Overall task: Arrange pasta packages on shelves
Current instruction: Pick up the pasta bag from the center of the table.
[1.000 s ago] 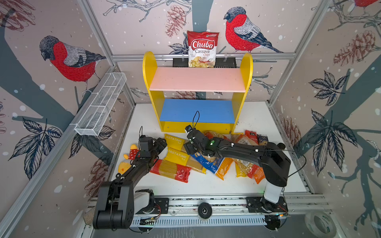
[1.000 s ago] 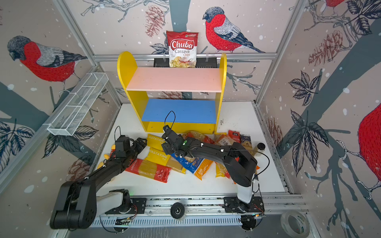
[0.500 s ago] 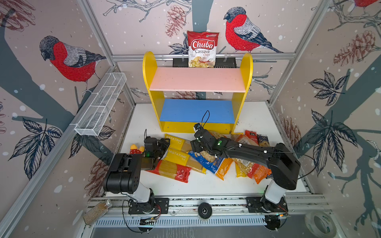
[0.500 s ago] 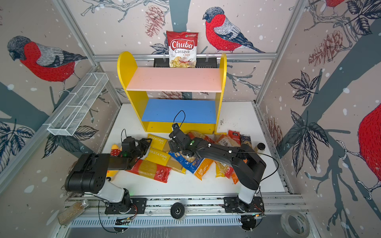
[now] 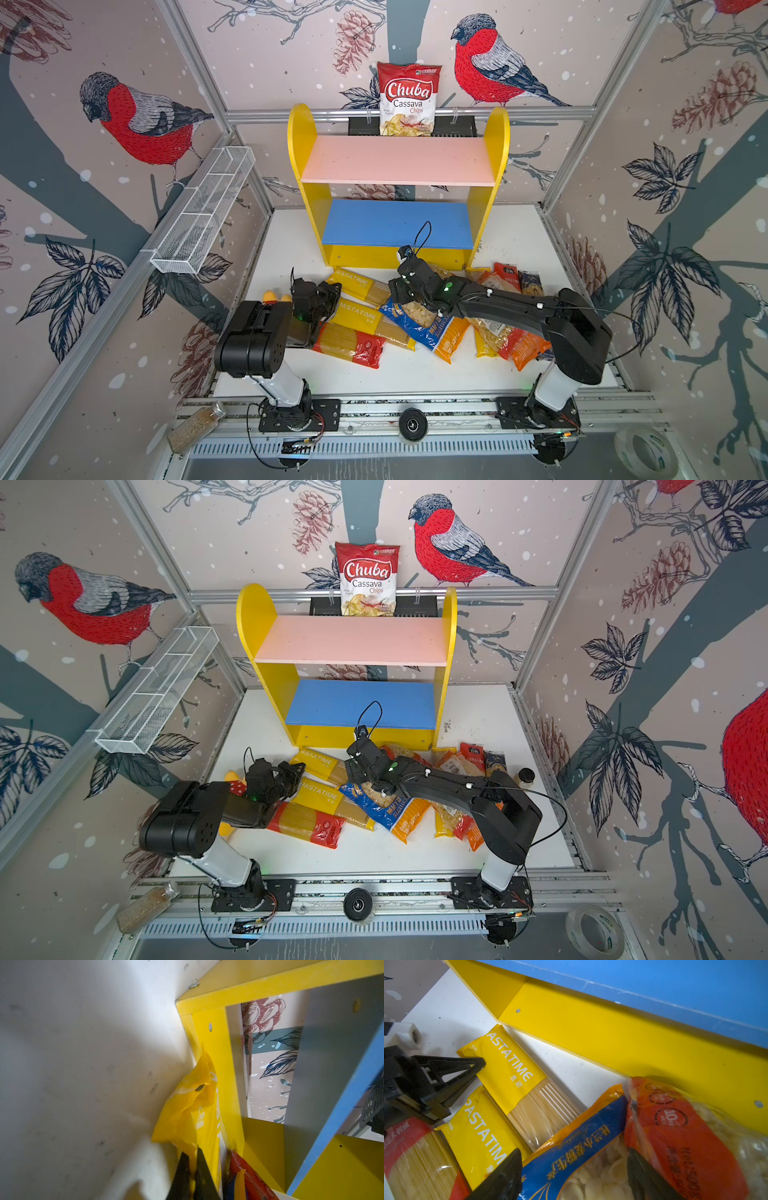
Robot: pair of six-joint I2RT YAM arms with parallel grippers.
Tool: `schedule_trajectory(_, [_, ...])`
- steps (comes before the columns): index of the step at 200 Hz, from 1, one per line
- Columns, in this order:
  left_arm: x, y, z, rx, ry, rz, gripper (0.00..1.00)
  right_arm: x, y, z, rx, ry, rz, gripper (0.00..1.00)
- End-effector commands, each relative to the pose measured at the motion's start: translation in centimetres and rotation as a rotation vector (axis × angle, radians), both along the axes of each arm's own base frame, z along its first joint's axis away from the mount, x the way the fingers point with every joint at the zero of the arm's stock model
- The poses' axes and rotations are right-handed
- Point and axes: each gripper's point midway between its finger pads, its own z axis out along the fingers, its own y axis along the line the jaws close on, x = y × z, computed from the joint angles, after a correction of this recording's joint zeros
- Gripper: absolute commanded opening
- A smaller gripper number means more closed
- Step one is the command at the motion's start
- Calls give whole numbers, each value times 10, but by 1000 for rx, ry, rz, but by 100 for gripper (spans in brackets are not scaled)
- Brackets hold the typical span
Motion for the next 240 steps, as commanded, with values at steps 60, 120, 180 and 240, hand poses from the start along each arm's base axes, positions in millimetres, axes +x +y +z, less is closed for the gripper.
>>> schedule_trajectory(60, [-7, -5, 127, 290, -233, -49, 0, 12, -4, 12, 37, -22, -51, 80])
schedule_trajectory(120, [-20, -45, 251, 533, -517, -258, 0, 20, -2, 45, 158, -28, -30, 80])
schedule_trajectory(180, [-50, -99, 313, 632, -770, -584, 0, 18, -9, 72, 280, -14, 43, 80])
schedule_trajectory(240, [-82, -145, 342, 663, -1048, -847, 0, 2, -59, 133, 607, -127, 284, 87])
